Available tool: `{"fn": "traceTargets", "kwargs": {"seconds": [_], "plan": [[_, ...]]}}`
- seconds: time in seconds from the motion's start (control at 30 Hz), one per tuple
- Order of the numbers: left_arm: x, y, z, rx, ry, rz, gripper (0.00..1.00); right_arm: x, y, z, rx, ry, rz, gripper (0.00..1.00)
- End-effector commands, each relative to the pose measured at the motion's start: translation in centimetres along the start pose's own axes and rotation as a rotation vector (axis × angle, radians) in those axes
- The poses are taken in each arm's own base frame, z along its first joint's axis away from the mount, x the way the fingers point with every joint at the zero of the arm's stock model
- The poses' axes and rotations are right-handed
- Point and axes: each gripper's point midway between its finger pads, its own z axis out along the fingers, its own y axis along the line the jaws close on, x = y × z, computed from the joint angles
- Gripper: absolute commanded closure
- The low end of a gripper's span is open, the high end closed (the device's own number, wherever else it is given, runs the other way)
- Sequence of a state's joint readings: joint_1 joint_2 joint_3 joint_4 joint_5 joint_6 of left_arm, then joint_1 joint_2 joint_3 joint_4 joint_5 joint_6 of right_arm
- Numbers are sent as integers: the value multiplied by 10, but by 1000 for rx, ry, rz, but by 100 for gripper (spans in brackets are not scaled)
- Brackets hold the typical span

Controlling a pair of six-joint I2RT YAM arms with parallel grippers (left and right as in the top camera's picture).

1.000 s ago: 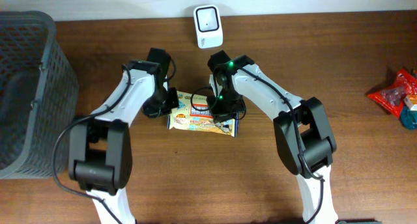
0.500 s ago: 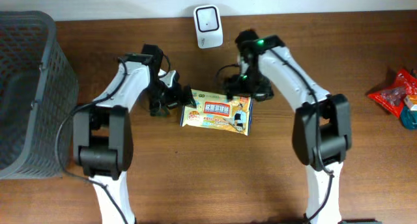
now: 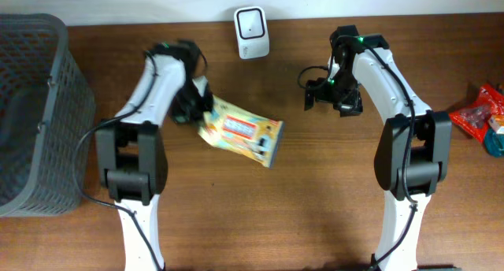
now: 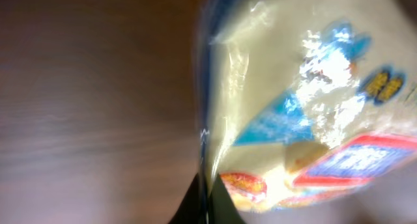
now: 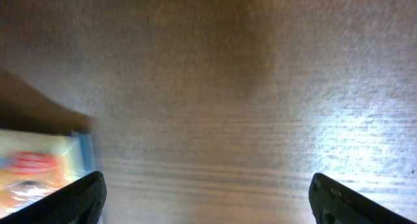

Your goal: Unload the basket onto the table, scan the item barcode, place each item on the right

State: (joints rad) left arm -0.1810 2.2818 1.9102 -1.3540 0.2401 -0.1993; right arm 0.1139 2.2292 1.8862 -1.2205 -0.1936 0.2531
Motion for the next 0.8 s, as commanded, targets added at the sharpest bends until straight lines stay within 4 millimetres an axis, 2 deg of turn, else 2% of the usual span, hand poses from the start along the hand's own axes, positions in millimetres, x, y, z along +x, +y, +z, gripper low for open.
{"fn": "traceTargets", "kwargs": {"seconds": [0.0,0.07,0.1,0.13,0.17,0.2,0.27,0.4,0.47,0.5,0.53,0.67,0.7,0.73,0.77], "plan": [[-23,48,-145,-364,-330,-51,100,-2,4,-2,-11,-7,-15,1],[-16,63,-200,-480,-463,-151,100,-2,4,-2,-11,-7,-15,1],[-14,66,-221,-511,-527,-158,100,-2,4,-2,-11,-7,-15,2],[-12,71,-229,-553,-551,-165,100,-2,4,-2,-11,-7,-15,1],[-10,85,-245,-669,-587,-184,100,-2,4,-2,-11,-7,-15,1],[-9,89,-250,-715,-598,-191,100,-2,4,-2,-11,-7,-15,2],[-9,62,-220,-587,-532,-149,100,-2,4,-2,-11,-7,-15,1],[2,14,-152,-611,-421,-102,100,-2,4,-2,-11,-7,-15,1],[5,-14,-110,-585,-379,-45,100,-2,4,-2,-11,-7,-15,1],[10,-39,-90,-491,-343,-12,100,-2,4,-2,-11,-7,-15,1],[13,-65,-79,-395,-327,20,100,-2,4,-2,-11,-7,-15,1],[26,-166,-56,-32,-298,165,100,-2,4,-2,-11,-7,-15,1],[24,-171,-57,-16,-309,173,87,-2,4,-2,-11,-7,-15,1],[23,-172,-57,-14,-314,178,47,-2,4,-2,-11,-7,-15,1],[22,-173,-60,-10,-321,189,37,-2,4,-2,-11,-7,-15,1]]}}
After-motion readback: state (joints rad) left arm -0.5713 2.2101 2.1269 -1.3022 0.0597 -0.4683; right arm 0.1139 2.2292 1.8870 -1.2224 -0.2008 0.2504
